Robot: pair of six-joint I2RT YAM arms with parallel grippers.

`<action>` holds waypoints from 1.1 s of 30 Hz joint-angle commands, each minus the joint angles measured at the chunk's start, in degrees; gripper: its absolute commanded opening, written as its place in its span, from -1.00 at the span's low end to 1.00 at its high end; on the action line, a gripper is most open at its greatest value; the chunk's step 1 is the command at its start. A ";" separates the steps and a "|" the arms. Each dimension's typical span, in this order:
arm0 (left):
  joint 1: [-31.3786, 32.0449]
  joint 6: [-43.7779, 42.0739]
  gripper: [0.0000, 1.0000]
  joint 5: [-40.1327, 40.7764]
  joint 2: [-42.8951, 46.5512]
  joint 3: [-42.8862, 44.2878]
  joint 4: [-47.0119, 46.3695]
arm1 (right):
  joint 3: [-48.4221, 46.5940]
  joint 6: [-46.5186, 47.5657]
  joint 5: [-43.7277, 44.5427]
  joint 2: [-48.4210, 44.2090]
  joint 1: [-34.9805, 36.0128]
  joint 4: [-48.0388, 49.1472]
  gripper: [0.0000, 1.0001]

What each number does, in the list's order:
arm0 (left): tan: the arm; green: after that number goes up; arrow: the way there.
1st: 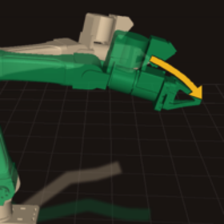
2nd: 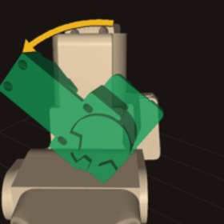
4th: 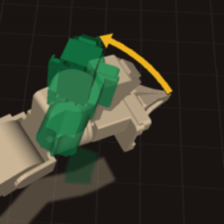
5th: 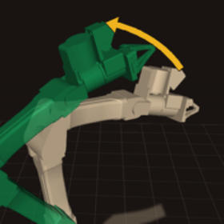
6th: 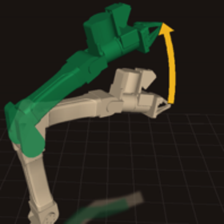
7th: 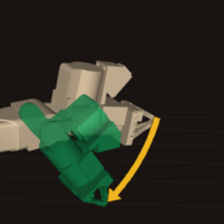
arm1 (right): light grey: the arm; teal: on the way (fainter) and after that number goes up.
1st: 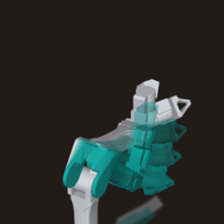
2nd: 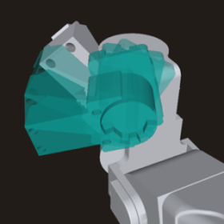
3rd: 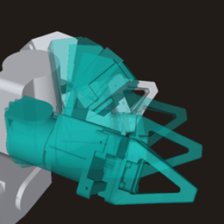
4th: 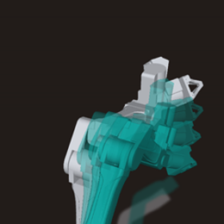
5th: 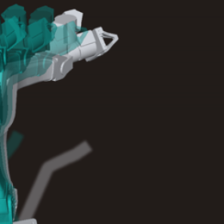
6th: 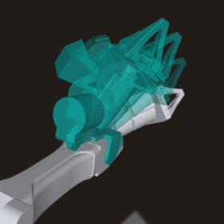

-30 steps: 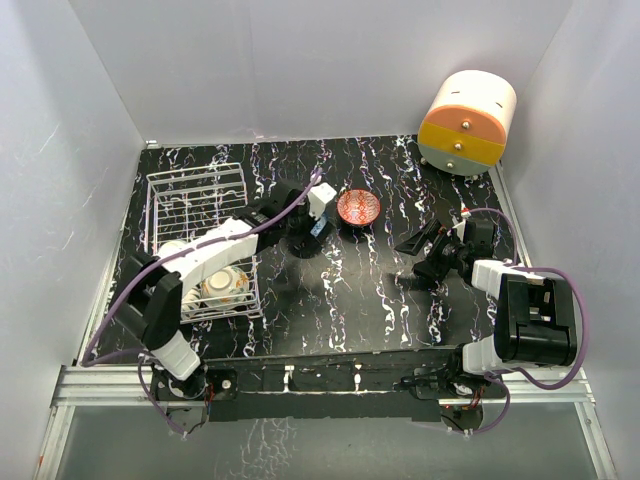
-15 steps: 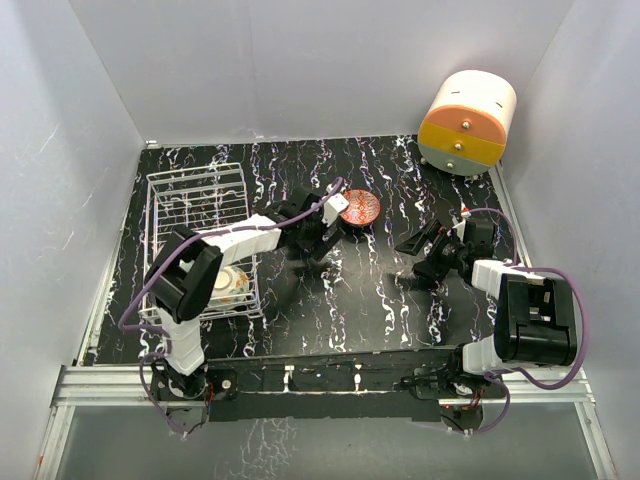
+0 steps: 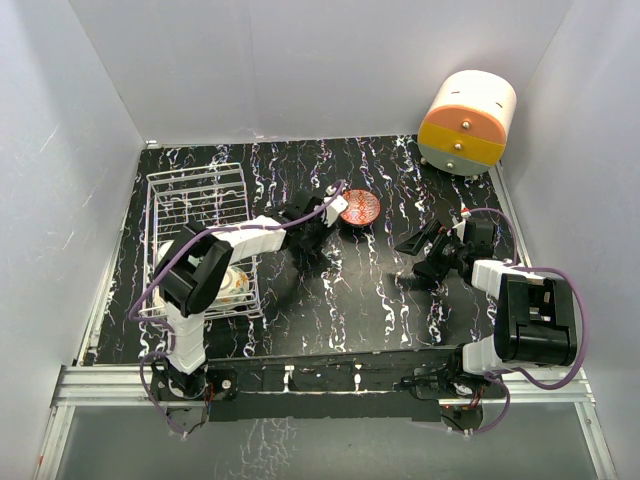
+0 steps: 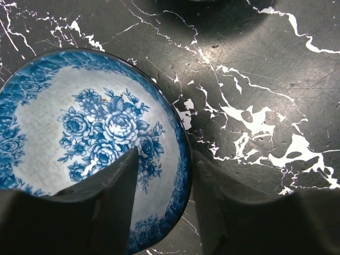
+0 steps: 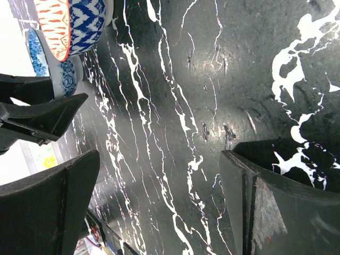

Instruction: Load the bowls into the dish rack

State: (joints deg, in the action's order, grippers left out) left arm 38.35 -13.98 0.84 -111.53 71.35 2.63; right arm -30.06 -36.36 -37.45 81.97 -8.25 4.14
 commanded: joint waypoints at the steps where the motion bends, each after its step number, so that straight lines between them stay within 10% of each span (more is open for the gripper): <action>1: -0.12 0.70 -0.34 2.35 0.47 0.09 -0.58 | -0.61 -0.07 -0.18 -0.33 0.25 2.45 0.96; 5: -0.04 1.92 -1.00 2.96 0.93 -0.52 -0.33 | -0.41 -0.04 -0.17 -0.49 0.18 2.45 0.96; 17: -2.18 19.53 -1.00 -10.18 18.94 -0.49 -7.15 | -0.38 -0.05 -0.10 -0.65 0.22 2.21 0.96; 33: -40.60 71.21 -1.00 -37.99 34.82 -28.98 -53.09 | -0.58 0.38 -0.30 -1.73 0.24 1.20 0.96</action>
State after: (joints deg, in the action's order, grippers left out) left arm 3.55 39.59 -28.34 -77.52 46.54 -32.16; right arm -30.06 -36.36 -37.47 81.97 -8.25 4.10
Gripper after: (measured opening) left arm 0.087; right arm 0.982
